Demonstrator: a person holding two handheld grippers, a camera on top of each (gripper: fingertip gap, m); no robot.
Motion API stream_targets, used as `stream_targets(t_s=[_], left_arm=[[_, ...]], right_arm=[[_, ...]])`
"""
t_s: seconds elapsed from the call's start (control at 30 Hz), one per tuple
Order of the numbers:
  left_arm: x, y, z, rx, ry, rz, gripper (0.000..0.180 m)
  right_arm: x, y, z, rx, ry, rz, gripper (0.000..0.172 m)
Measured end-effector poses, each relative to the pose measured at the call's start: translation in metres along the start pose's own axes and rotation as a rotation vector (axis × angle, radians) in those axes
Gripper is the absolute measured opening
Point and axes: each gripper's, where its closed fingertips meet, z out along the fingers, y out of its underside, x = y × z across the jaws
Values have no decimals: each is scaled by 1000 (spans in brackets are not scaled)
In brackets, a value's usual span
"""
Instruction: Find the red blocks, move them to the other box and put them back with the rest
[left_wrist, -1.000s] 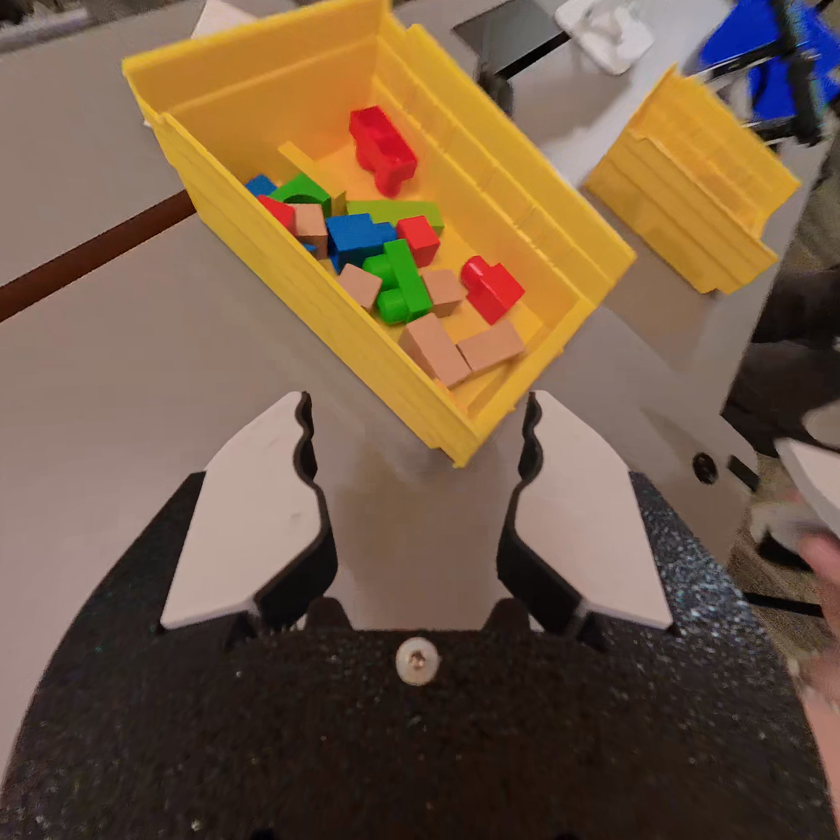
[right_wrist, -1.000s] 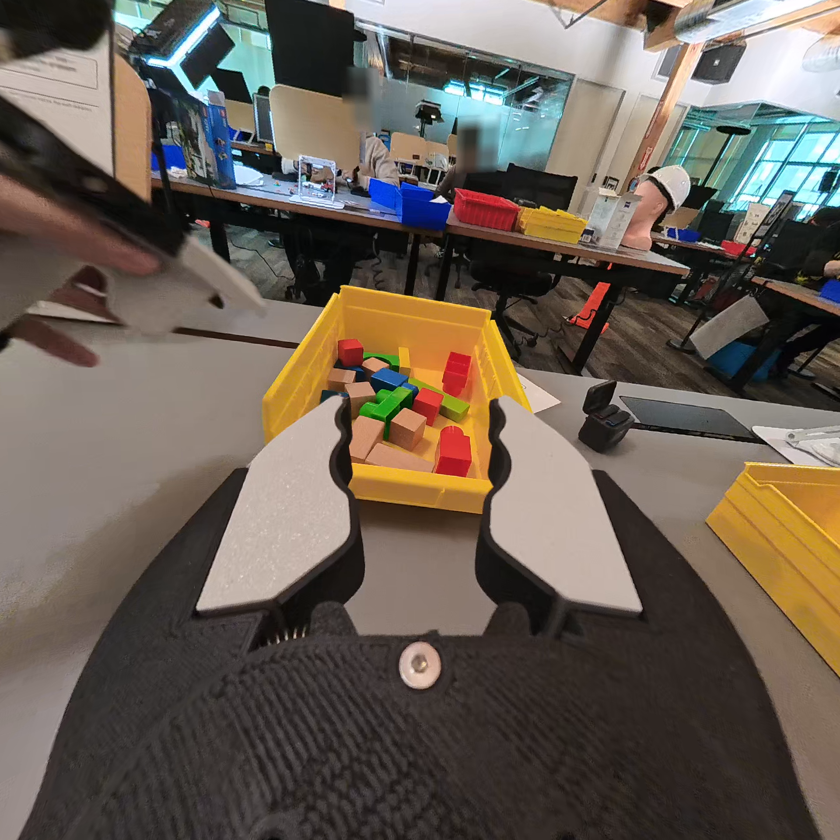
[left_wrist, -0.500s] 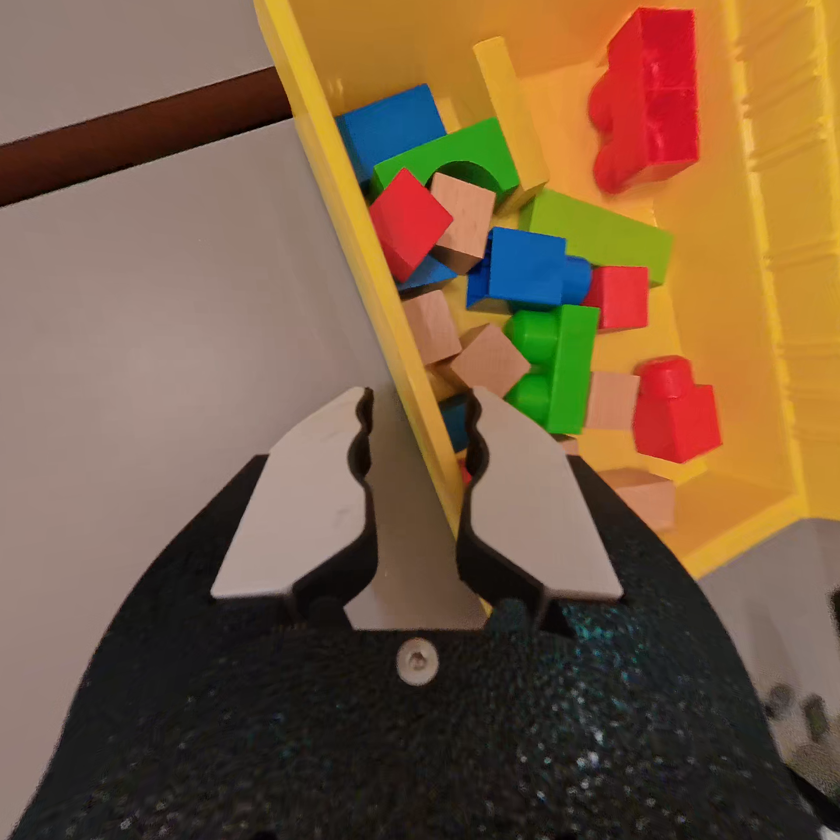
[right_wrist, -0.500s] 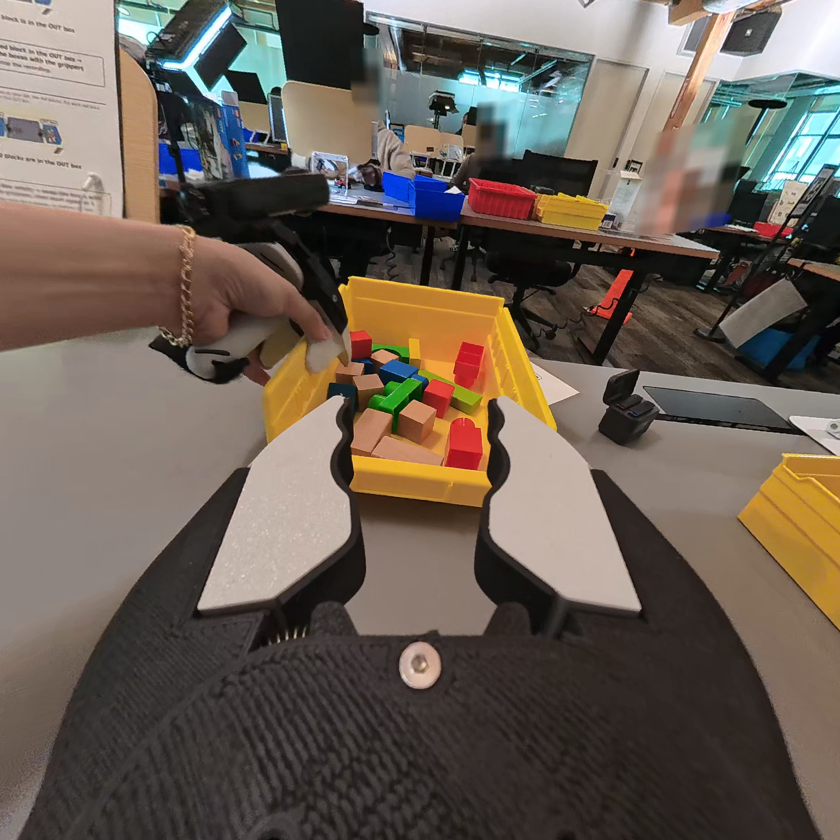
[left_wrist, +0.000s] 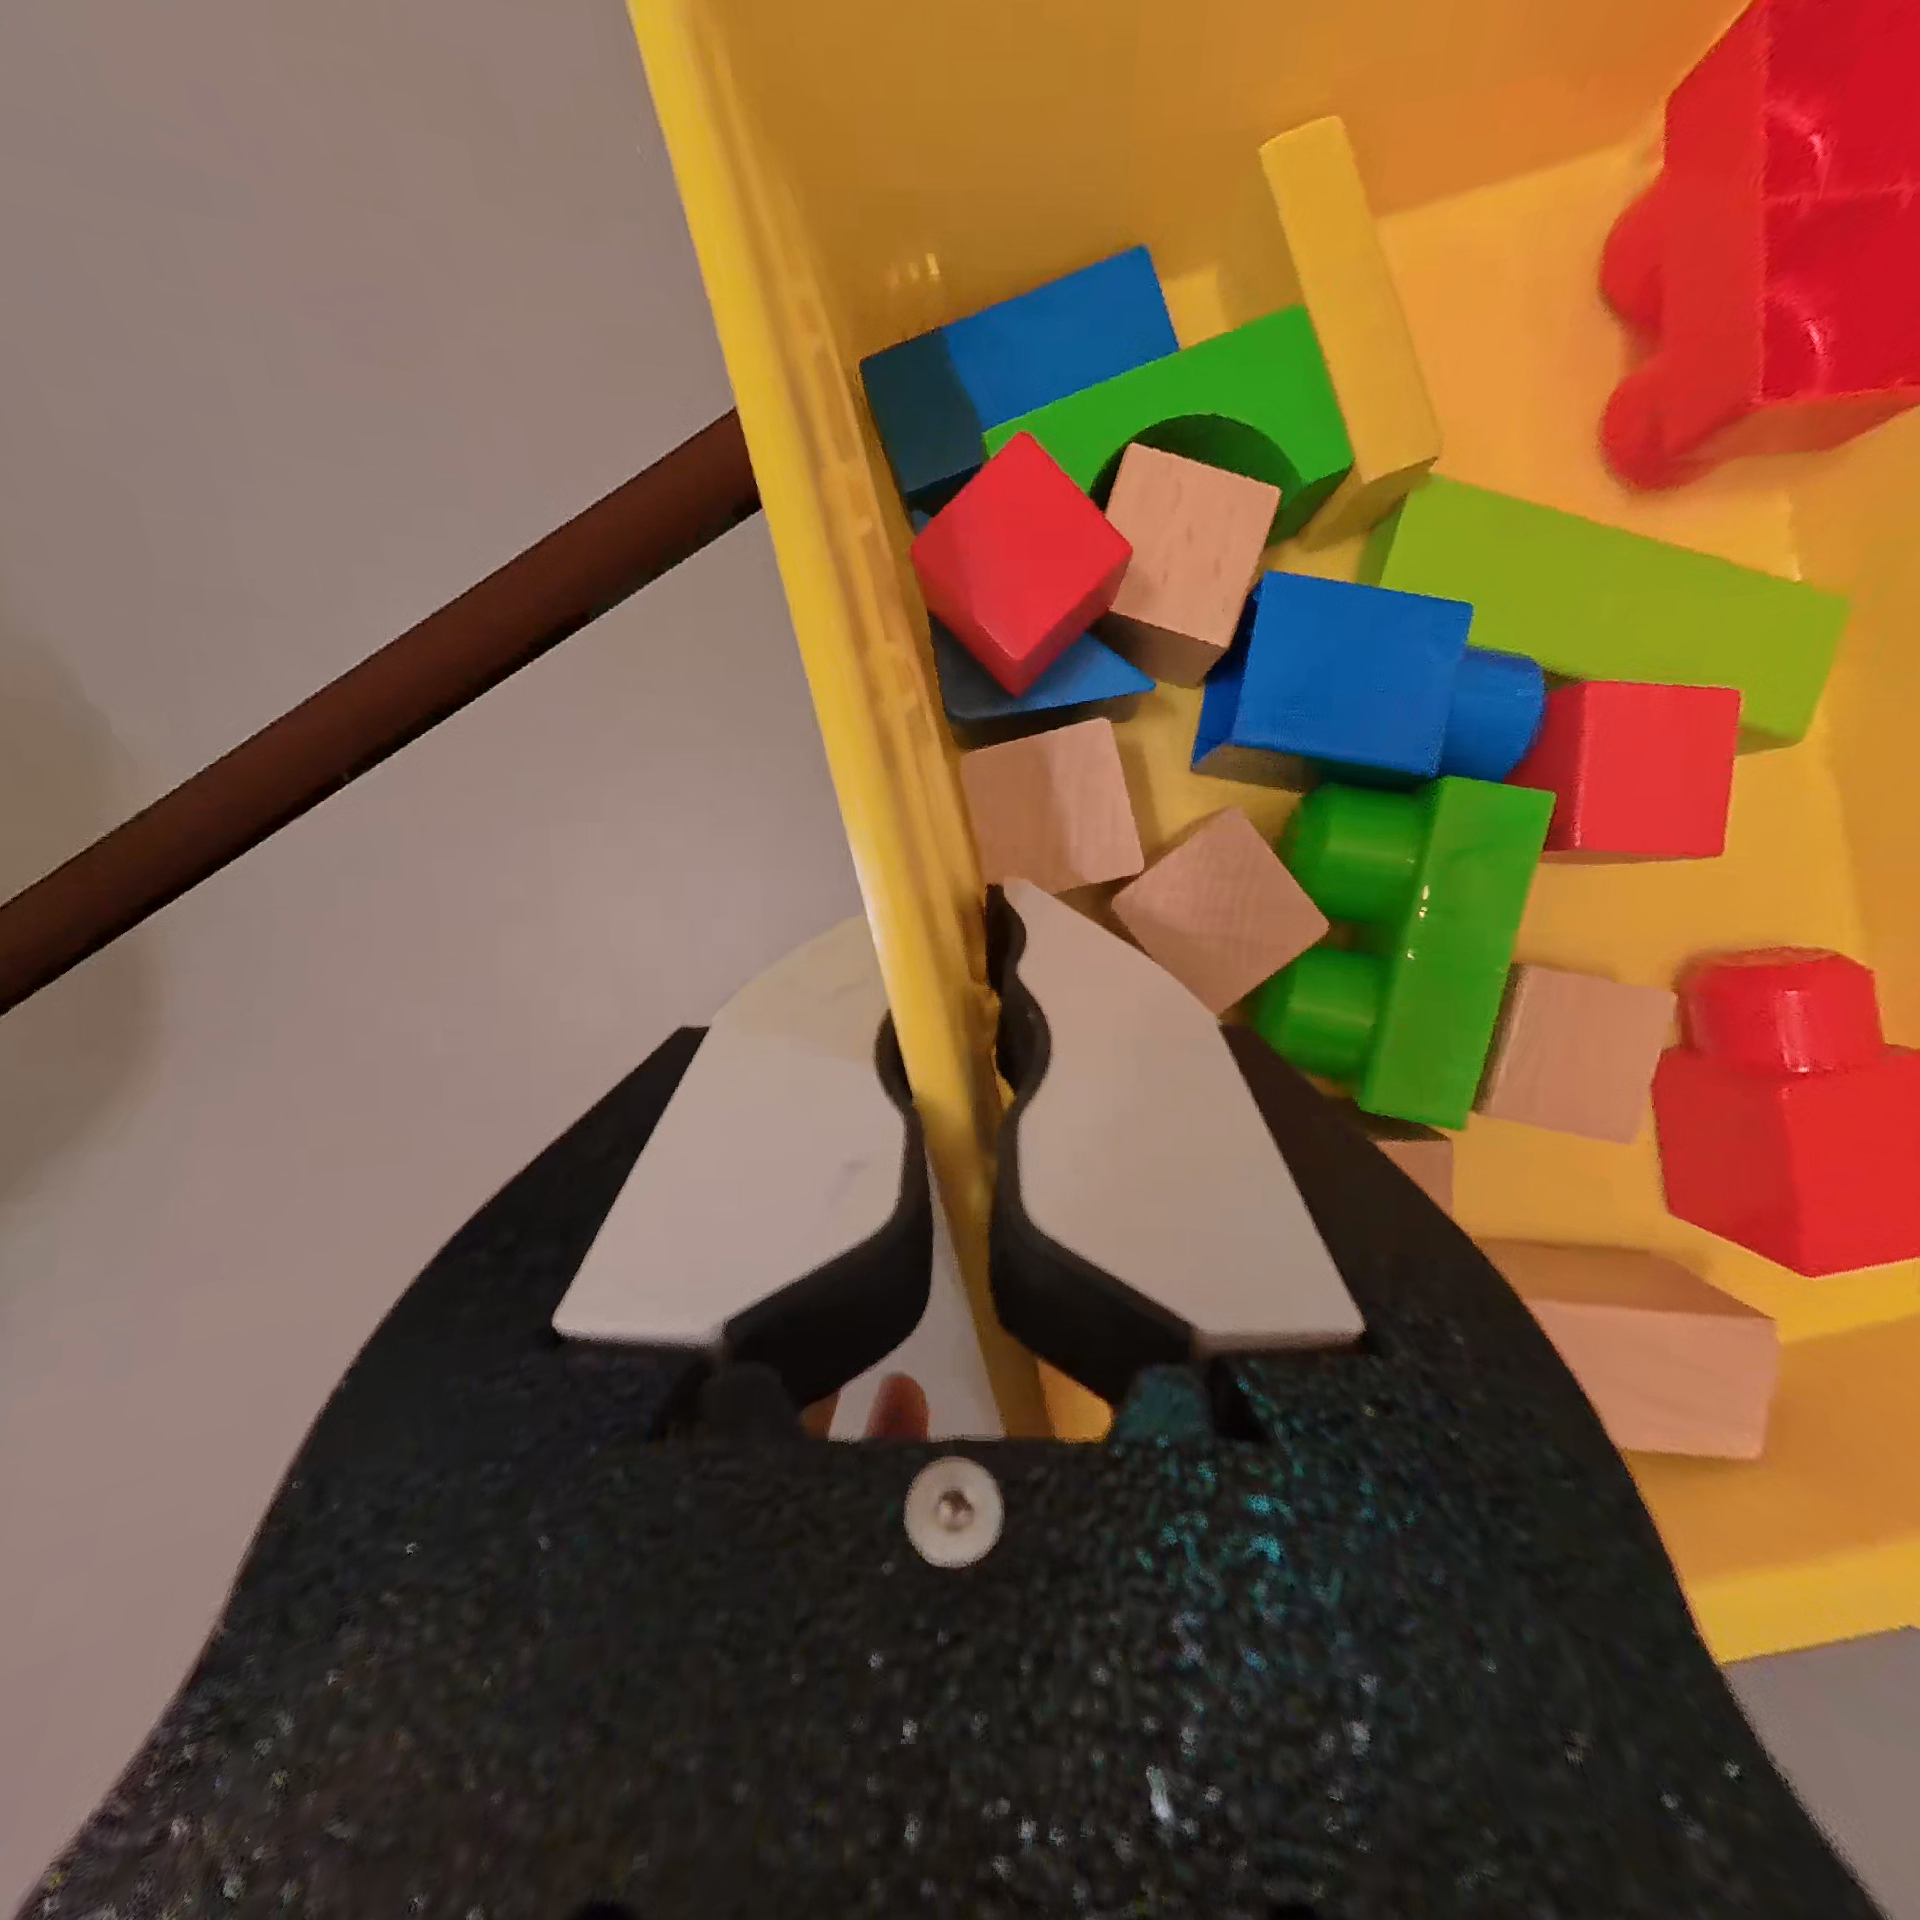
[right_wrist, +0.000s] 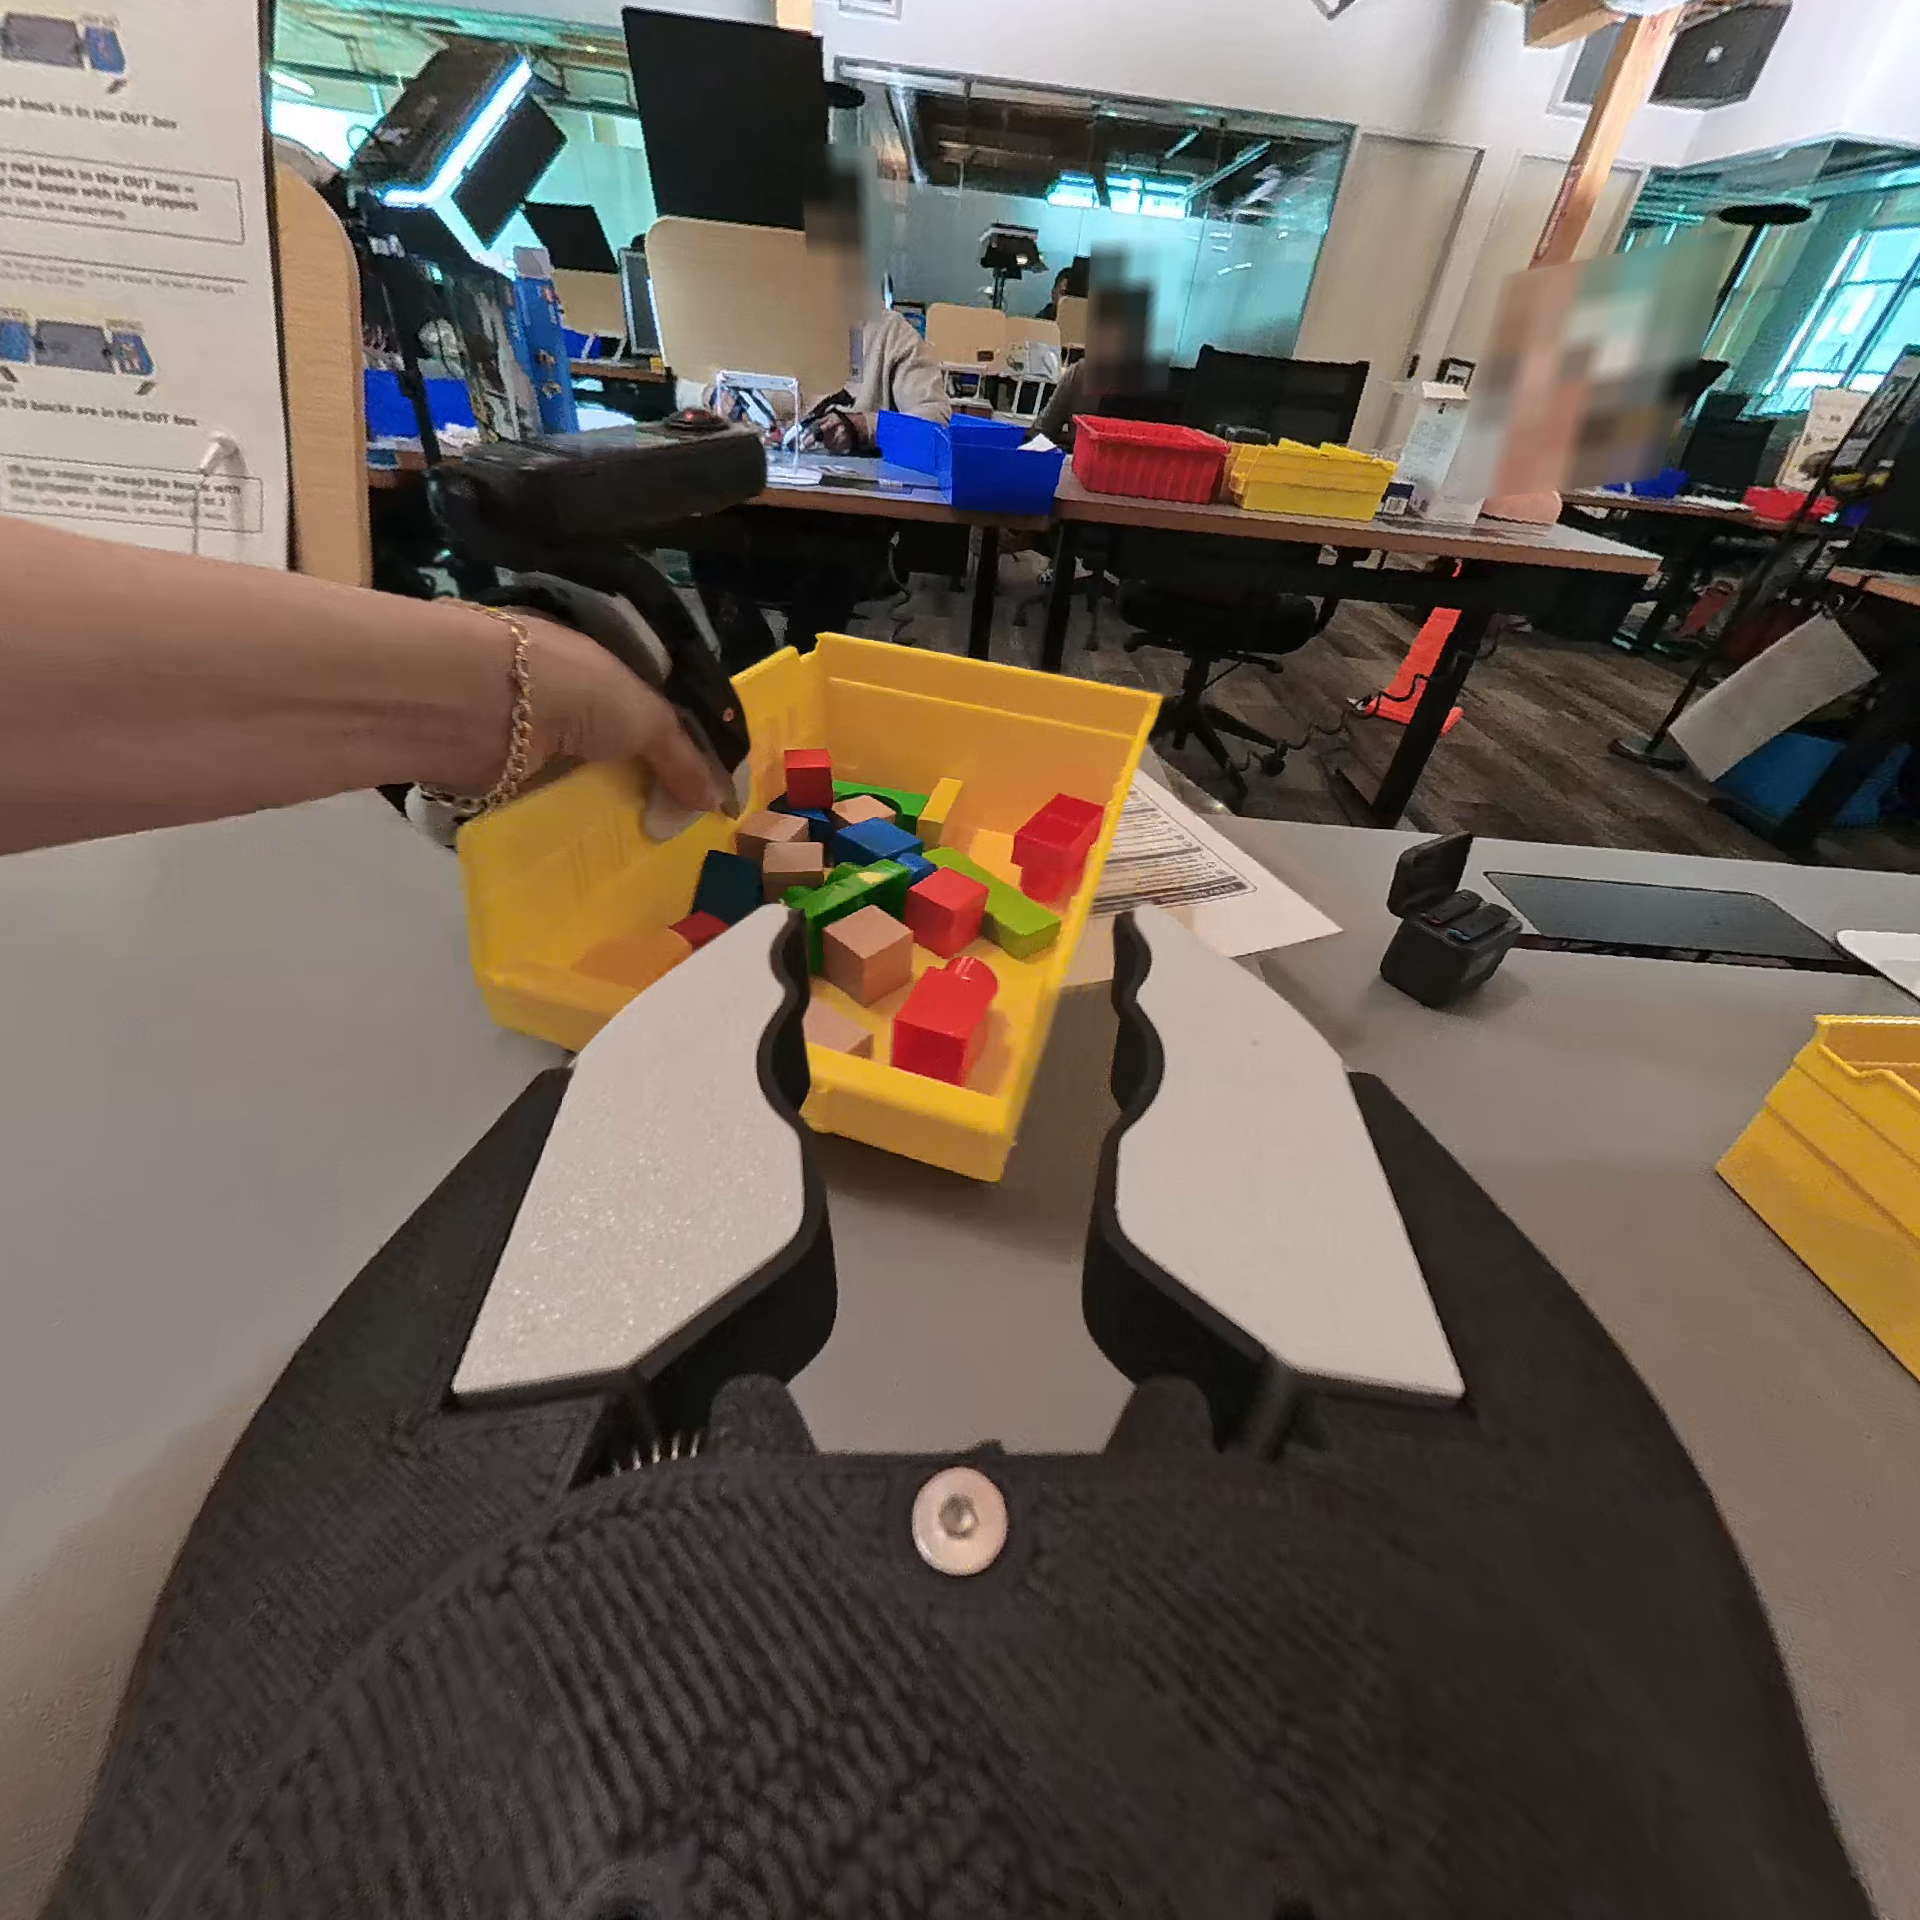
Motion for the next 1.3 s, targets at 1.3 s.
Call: stream_targets(t_s=[1.3], left_arm=[[-294,409,-274,-115,318,34,5]], right_arm=[[-295,-48,74,-51,-630,155,73]])
